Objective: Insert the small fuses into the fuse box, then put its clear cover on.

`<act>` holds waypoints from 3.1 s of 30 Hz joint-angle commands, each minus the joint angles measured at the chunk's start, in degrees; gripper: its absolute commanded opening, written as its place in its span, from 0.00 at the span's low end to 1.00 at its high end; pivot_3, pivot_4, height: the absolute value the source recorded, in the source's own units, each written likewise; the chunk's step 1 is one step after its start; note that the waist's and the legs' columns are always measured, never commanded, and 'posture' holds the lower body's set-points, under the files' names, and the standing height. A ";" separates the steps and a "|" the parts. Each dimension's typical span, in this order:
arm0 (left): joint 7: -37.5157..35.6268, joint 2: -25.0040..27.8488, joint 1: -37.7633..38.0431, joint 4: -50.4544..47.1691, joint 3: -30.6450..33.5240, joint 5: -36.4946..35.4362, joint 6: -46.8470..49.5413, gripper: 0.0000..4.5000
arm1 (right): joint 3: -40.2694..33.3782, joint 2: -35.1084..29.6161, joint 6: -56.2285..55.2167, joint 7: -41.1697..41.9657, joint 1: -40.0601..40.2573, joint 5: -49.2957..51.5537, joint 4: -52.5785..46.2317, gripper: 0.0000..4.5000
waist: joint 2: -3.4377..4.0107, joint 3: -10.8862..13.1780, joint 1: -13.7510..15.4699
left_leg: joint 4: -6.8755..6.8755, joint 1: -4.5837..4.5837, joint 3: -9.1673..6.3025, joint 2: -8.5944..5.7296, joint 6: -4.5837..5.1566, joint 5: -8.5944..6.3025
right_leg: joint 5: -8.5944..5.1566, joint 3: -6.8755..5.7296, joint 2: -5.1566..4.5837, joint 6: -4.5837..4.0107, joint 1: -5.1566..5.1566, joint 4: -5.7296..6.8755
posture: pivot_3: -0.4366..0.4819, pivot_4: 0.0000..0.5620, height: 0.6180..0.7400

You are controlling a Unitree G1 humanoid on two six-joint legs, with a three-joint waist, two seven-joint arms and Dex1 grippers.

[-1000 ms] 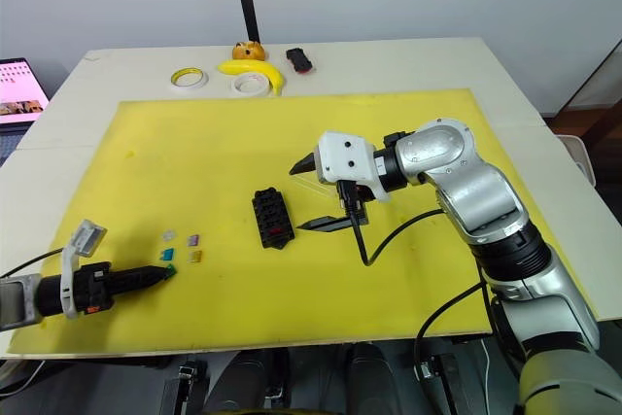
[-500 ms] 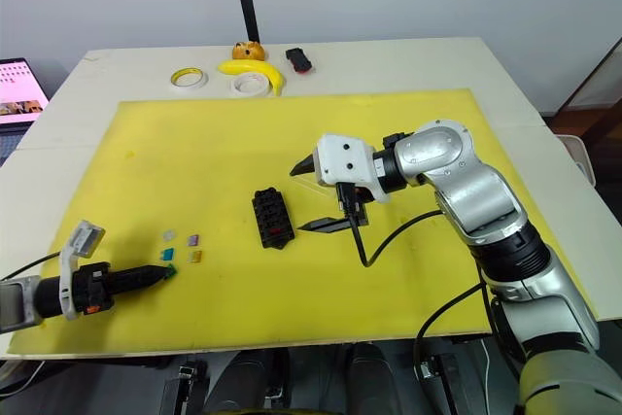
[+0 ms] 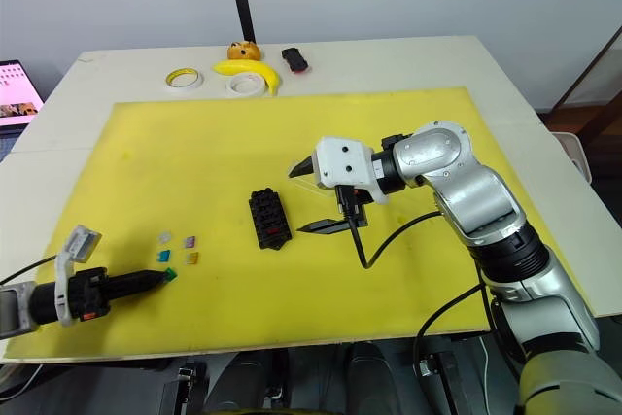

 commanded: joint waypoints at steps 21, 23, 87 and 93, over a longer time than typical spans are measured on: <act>19.06 0.51 -25.72 -16.49 9.41 -28.72 3.91 0.01 | -15.38 14.96 39.12 -16.51 -6.89 28.44 0.54 1.00 | -0.04 0.02 0.19 | 0.01 -0.17 -0.11 -0.05 -0.06 0.06 | 0.14 -0.12 0.02 0.12 -0.02 -0.08 | 0.48 0.27 1.00; 20.57 -0.18 -29.09 -16.29 6.86 -29.48 3.32 0.01 | -15.89 16.50 40.30 -18.06 -8.03 30.05 0.62 1.00 | -0.04 0.02 0.18 | 0.01 -0.17 -0.11 -0.03 -0.07 0.08 | 0.16 -0.12 0.10 0.15 -0.03 -0.04 | 0.48 0.27 1.00; 19.83 3.58 -29.71 -21.51 -4.59 -19.30 -5.21 0.22 | -8.73 12.74 39.42 -20.02 -13.12 33.69 -0.04 0.00 | -0.07 0.04 0.28 | 0.12 -0.18 -0.09 0.04 -0.05 0.11 | 0.17 -0.19 0.61 0.25 0.01 0.06 | 0.48 0.27 1.00; 7.88 14.05 -18.64 -24.78 -9.31 0.52 -18.20 0.89 | 5.27 4.80 24.22 -8.46 -14.82 19.27 -0.69 0.00 | -0.05 0.06 0.17 | 0.08 -0.17 0.02 0.04 -0.06 0.11 | 0.15 -0.18 0.74 0.24 -0.02 -0.04 | 0.48 0.27 1.00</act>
